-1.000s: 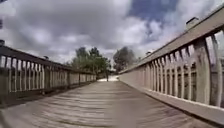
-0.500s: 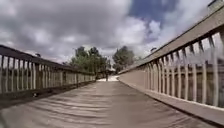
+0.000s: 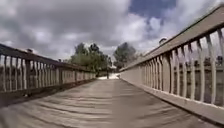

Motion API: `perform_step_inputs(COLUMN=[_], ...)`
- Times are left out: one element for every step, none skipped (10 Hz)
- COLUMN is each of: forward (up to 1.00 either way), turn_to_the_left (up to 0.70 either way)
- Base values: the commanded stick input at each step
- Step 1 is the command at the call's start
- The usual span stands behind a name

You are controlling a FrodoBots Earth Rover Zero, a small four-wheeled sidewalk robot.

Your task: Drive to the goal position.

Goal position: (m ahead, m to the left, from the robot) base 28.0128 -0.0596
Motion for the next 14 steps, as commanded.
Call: perform_step_inputs(forward=[0.69, 0.69, 0.69, 0.69, 0.69, 0.69, 0.69, 0.69, 0.69, 0.69, 0.69, 0.69, 0.69, 0.69], turn_to_the_left=[0.01, 0.01, 0.01, 0.01, 0.01, 0.01, 0.01, 0.01, 0.01, 0.01, 0.01, 0.01, 0.01, 0.01])
